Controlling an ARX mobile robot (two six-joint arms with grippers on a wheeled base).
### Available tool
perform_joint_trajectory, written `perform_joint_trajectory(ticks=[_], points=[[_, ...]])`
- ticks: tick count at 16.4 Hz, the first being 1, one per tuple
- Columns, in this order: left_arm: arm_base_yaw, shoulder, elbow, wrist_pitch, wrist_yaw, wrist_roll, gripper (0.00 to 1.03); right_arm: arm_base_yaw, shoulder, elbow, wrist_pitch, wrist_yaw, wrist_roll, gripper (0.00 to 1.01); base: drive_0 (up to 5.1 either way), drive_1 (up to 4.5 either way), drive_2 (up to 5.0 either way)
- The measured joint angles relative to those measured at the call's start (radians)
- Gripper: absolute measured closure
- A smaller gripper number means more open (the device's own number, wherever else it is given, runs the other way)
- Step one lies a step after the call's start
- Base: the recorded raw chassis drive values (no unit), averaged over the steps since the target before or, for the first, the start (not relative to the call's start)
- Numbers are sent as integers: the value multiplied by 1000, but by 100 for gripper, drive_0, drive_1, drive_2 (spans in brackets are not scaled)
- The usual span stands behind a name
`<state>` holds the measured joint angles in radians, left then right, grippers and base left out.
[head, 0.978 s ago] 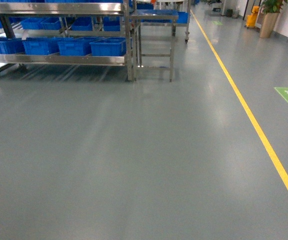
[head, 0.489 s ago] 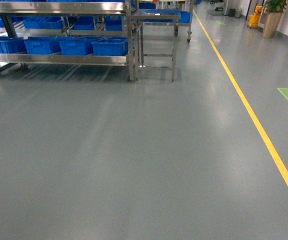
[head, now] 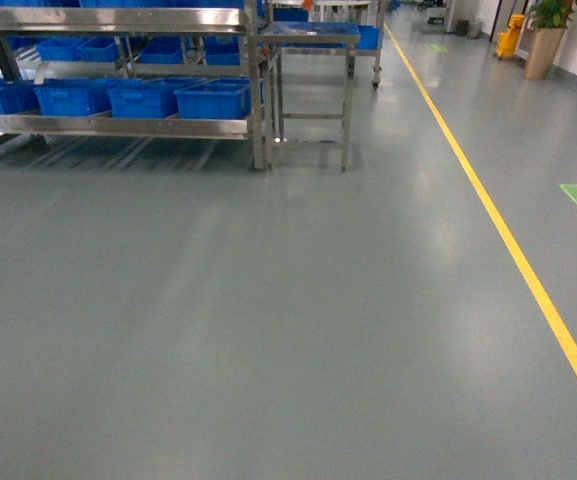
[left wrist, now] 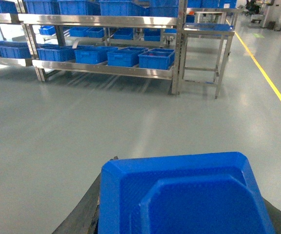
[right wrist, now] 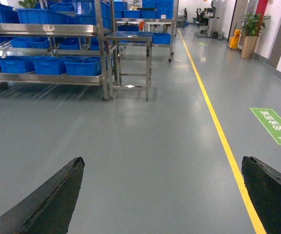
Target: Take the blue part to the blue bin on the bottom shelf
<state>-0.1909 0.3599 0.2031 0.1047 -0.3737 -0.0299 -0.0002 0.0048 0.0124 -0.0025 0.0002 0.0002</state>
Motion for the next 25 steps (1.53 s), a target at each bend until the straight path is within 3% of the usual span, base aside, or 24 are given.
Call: perform_joint_trajectory(ticks=[25], points=[[0,0,0,1,0,0,59,0,0,0,-3,0,0,3,2,421,-417]])
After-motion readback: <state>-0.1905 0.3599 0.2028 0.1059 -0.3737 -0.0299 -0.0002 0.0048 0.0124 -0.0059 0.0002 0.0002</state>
